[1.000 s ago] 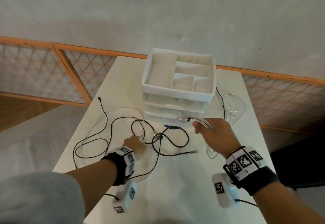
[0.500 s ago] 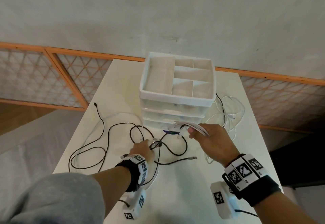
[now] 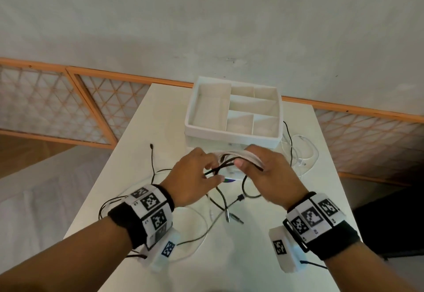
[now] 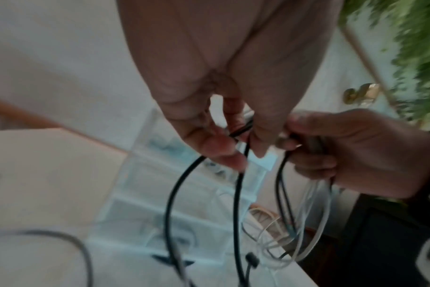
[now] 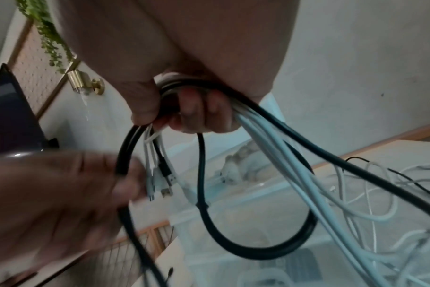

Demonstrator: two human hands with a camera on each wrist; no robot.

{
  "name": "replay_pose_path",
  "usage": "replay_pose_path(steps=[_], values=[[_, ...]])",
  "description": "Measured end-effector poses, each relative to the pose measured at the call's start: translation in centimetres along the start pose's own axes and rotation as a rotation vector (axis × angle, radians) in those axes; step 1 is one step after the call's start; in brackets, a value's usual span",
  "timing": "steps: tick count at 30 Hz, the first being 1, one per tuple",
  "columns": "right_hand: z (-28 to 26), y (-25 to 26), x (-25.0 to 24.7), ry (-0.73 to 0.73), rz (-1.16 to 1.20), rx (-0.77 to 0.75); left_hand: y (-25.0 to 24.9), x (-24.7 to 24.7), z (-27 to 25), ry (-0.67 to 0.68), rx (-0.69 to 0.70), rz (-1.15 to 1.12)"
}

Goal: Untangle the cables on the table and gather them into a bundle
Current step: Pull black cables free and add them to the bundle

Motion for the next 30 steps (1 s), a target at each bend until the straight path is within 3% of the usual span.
replay_pose_path(steps=[3,5,8,11,14,18,22,26,30], values=[[0.0,-0.9,-2.7,-0.117,0.134,0.019,2.7,0.6,-1.5,0.148,-0.249,-0.302],[-0.2,-2.0,-4.3,-0.169,0.156,0.066,4.2,0.1,-2.1,0.148,-0.281,-0.281],[-1.0,-3.2,-5.4,-0.132,0.029,0.134,5.3,-1.6,-2.0,0.102,-0.182,-0.088],[-1.4,-3.2,-5.6,-0.127,-0.162,0.155,3.5,-3.6,-0.8,0.043,0.055,0.109],[-1.1,-2.2,-5.7,-0.103,-0.248,0.14,0.5,-4.6,0.4,0.022,0.285,0.154],[-0.2,-0.8,-5.7,-0.055,-0.149,0.208,-2.0,-4.1,1.0,0.092,0.259,0.066],[0.3,1.6,-4.8,-0.069,0.045,0.161,-3.9,-2.4,1.1,0.154,0.252,0.0],[-0.1,2.7,-1.7,0.14,0.086,0.134,-4.0,-1.6,1.6,-0.045,0.139,-0.134],[-0.4,1.5,-2.4,-0.007,0.165,0.211,-1.3,-1.6,0.8,0.071,0.022,0.012]])
Point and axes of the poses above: each hand's wrist, its own z-axis towards the middle knuckle, its own x-axis out of the palm, y = z × x, the point moved 3 cm from there along z, towards the middle knuckle, and after that the axes turned 7 degrees about x, right-handed, at the moved point
